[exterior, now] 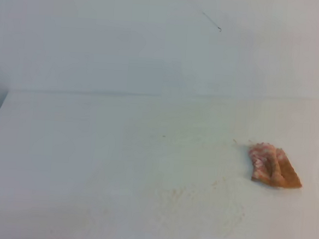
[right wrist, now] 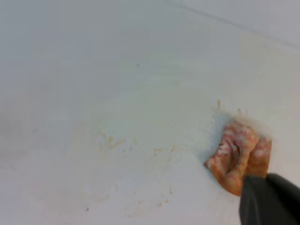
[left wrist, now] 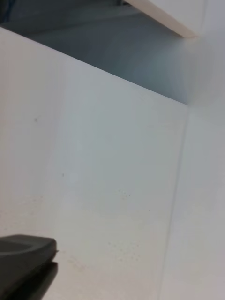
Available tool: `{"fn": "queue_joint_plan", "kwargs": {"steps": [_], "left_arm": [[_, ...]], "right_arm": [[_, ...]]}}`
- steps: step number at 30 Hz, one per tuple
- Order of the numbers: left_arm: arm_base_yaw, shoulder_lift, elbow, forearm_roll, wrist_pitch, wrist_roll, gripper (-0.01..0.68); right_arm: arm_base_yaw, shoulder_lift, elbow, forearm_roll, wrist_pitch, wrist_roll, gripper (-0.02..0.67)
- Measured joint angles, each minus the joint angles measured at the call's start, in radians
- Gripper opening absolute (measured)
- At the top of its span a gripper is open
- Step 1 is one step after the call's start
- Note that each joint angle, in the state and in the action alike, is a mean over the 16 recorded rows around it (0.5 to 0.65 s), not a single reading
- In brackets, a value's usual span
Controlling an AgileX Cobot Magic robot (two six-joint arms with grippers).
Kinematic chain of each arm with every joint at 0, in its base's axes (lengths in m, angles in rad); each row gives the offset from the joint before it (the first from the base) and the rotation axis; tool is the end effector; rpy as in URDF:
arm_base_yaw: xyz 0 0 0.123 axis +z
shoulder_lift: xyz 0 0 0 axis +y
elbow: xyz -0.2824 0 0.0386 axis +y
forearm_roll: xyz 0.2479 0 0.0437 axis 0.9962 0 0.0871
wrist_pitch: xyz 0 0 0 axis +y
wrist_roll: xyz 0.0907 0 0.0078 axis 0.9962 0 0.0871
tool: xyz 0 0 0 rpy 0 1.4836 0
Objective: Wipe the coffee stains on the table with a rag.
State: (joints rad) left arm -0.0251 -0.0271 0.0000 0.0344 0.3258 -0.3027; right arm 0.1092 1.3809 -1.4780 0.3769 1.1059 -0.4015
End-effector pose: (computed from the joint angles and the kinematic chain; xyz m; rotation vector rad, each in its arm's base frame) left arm 0.0523 -0.0003 0.1851 -0.2262 1.7722 -0.2026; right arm 0.2760 0.0604 0.4082 -0.5469 2.3654 0.3594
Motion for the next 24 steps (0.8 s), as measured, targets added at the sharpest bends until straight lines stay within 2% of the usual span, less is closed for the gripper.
{"fn": "queue_joint_plan", "kwargs": {"steps": [15,19,24], "left_arm": [[0.0,0.002,0.0,0.0,0.0,0.0,-0.001],[0.0,0.0,0.0,0.0,0.0,0.0,-0.001],[0.0,0.0,0.0,0.0,0.0,0.0,-0.001]], "right_arm": [[0.0,-0.213,0.007,-0.003,-0.016,-0.017,0.0],[-0.001,-0.331,0.064,-0.058,-0.135,-0.015,0.0],[-0.012,-0.585,0.255,-0.179,-0.393,0.041,0.0]]}}
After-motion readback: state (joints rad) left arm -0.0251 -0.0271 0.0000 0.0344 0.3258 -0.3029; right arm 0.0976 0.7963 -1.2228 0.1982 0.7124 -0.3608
